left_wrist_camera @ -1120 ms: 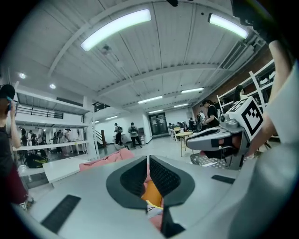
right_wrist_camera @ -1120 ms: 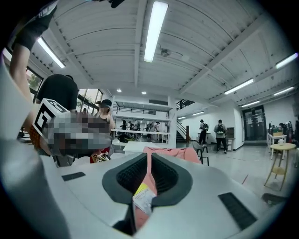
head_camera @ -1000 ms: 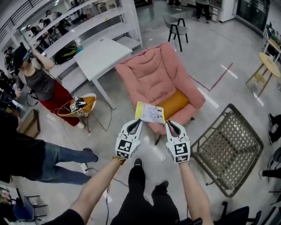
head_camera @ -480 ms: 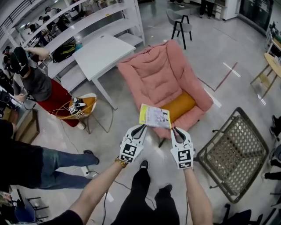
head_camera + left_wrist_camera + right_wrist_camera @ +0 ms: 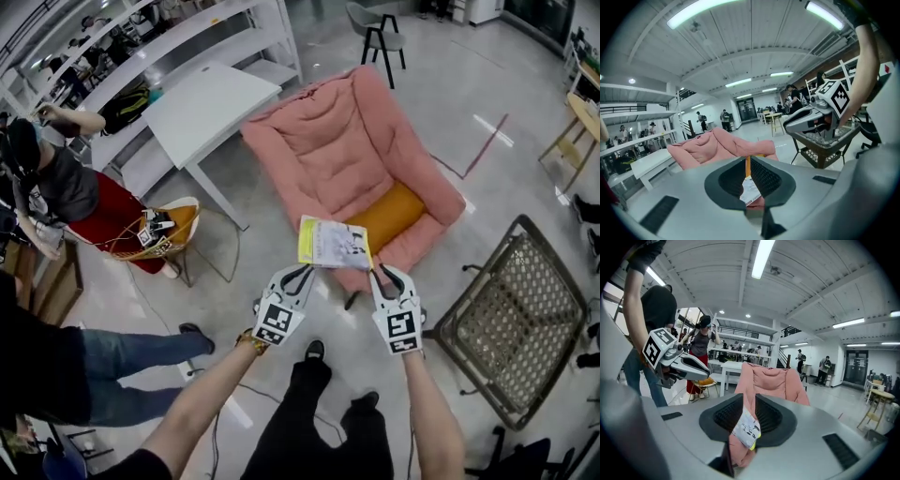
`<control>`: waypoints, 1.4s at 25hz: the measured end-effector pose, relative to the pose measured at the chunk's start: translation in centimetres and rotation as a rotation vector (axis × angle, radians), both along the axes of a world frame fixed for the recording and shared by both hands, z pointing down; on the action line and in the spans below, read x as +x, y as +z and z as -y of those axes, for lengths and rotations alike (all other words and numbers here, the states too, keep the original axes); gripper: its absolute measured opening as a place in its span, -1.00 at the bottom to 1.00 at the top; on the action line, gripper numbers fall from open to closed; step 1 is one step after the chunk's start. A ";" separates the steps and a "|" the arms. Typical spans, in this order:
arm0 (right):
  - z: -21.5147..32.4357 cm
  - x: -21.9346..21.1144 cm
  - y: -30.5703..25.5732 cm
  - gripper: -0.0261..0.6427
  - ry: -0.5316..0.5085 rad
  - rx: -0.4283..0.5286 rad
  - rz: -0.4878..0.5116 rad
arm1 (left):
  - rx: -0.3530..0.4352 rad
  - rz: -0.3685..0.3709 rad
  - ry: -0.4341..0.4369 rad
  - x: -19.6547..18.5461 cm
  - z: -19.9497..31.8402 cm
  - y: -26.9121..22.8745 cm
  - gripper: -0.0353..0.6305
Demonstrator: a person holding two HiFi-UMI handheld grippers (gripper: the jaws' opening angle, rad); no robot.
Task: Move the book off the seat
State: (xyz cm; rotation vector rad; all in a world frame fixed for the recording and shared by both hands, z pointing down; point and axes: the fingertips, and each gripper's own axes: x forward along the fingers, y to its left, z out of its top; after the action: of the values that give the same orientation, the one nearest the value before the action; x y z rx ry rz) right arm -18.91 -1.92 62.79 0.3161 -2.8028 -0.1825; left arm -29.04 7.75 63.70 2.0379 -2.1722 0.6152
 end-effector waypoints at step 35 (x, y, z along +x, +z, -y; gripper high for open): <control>2.3 -7.8 17.5 -0.48 -0.047 -0.023 -0.238 | -0.487 0.277 0.255 -7.4 4.1 21.3 -0.33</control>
State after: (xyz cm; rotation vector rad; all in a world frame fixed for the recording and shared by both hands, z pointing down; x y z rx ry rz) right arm -26.68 -4.26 80.29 0.2079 -2.5760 -0.1857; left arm -36.45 3.65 85.02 2.0500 -1.6523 1.3745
